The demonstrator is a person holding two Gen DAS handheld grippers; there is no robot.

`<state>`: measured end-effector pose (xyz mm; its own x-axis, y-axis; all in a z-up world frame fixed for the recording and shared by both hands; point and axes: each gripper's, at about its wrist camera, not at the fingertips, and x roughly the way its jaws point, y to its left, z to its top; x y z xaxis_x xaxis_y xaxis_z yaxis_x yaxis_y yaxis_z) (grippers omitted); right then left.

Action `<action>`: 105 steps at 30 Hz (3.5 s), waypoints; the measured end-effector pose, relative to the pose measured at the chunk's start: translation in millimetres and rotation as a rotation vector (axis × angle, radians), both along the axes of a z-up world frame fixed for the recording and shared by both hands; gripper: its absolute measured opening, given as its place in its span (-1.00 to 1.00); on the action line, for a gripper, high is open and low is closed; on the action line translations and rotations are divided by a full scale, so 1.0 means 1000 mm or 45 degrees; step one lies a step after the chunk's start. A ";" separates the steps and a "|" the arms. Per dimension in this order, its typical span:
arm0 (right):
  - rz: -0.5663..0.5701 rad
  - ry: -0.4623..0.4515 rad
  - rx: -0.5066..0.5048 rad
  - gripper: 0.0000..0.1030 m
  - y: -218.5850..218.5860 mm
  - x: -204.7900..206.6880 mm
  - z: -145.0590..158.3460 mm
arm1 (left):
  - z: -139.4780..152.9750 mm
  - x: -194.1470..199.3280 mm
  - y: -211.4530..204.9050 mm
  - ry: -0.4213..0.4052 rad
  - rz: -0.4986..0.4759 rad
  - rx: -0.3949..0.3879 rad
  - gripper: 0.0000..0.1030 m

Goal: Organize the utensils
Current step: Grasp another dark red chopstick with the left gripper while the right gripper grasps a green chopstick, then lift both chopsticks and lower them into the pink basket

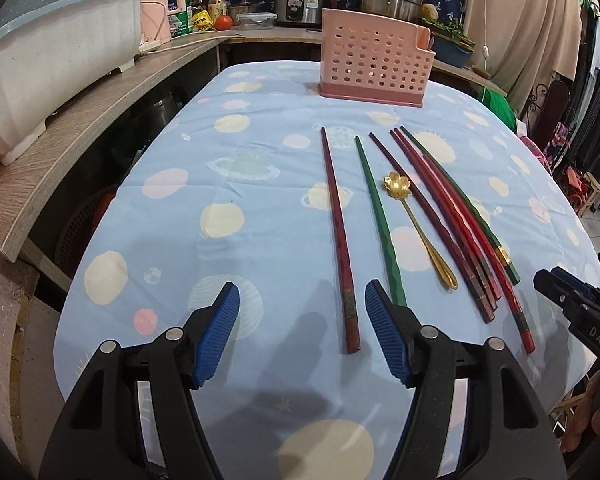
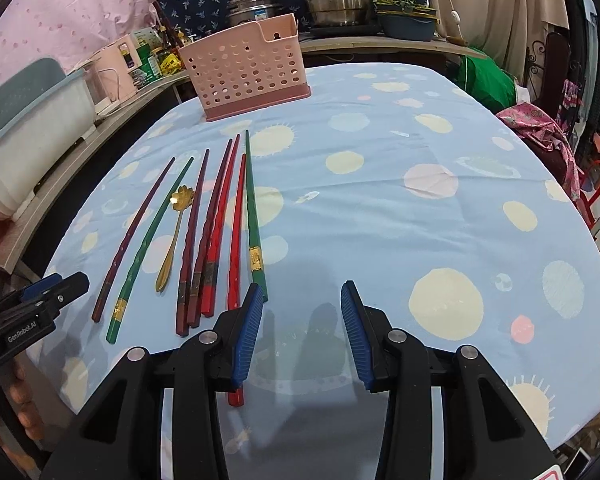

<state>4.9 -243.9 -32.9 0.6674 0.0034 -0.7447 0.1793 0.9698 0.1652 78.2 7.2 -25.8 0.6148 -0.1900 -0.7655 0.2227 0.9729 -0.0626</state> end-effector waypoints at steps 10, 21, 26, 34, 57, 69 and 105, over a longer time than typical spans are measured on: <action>0.030 0.002 -0.011 -0.27 0.008 0.009 -0.003 | -0.008 -0.004 -0.010 0.011 -0.029 0.017 0.20; 0.062 0.018 -0.047 -0.46 0.017 0.022 -0.011 | -0.019 0.000 -0.009 0.059 -0.016 0.011 0.11; 0.063 0.016 -0.049 -0.49 0.017 0.025 -0.012 | -0.020 0.000 -0.010 0.047 -0.014 0.028 0.07; 0.070 0.008 -0.073 -0.54 0.019 0.029 -0.012 | -0.019 0.000 -0.012 0.033 -0.032 0.039 -0.26; 0.049 0.029 -0.012 -0.86 0.006 0.013 0.001 | -0.003 0.002 -0.003 0.121 -0.025 -0.022 -0.85; 0.051 -0.021 0.009 -0.86 -0.005 0.003 0.032 | 0.030 0.005 0.003 0.112 -0.004 -0.073 -0.86; 0.057 -0.251 0.073 -0.87 -0.027 0.021 0.130 | 0.149 0.040 -0.012 -0.113 -0.024 -0.131 -0.86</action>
<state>25.7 -271.4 97.0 0.7985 0.0752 -0.5973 0.0948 0.9641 0.2480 118.5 -5.1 123.2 0.6747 -0.2769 -0.6842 0.2500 0.9579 -0.1411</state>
